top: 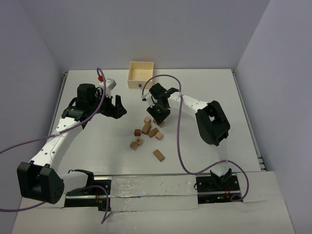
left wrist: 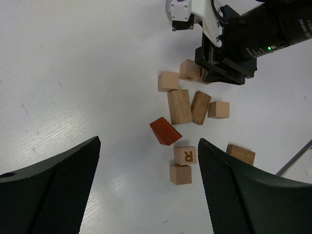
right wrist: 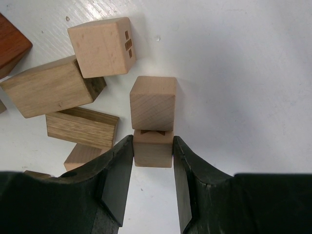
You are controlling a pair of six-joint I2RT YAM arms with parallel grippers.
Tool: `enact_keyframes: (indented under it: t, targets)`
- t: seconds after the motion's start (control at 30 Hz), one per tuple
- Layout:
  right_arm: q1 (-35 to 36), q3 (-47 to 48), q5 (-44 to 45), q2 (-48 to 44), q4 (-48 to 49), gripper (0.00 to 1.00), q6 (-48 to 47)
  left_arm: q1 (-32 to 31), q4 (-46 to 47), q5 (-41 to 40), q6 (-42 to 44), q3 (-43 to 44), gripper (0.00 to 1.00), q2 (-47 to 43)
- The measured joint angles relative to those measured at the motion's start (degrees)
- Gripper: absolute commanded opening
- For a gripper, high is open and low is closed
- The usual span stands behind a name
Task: Build the wood block tower
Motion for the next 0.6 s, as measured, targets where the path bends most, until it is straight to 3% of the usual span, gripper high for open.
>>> enact_keyframes:
  t: [0.6]
  targets:
    - [0.0, 1.0, -0.2, 1.3, -0.5, 0.48, 0.1, 0.0, 0.0, -0.2, 0.0, 0.0, 0.87, 0.0]
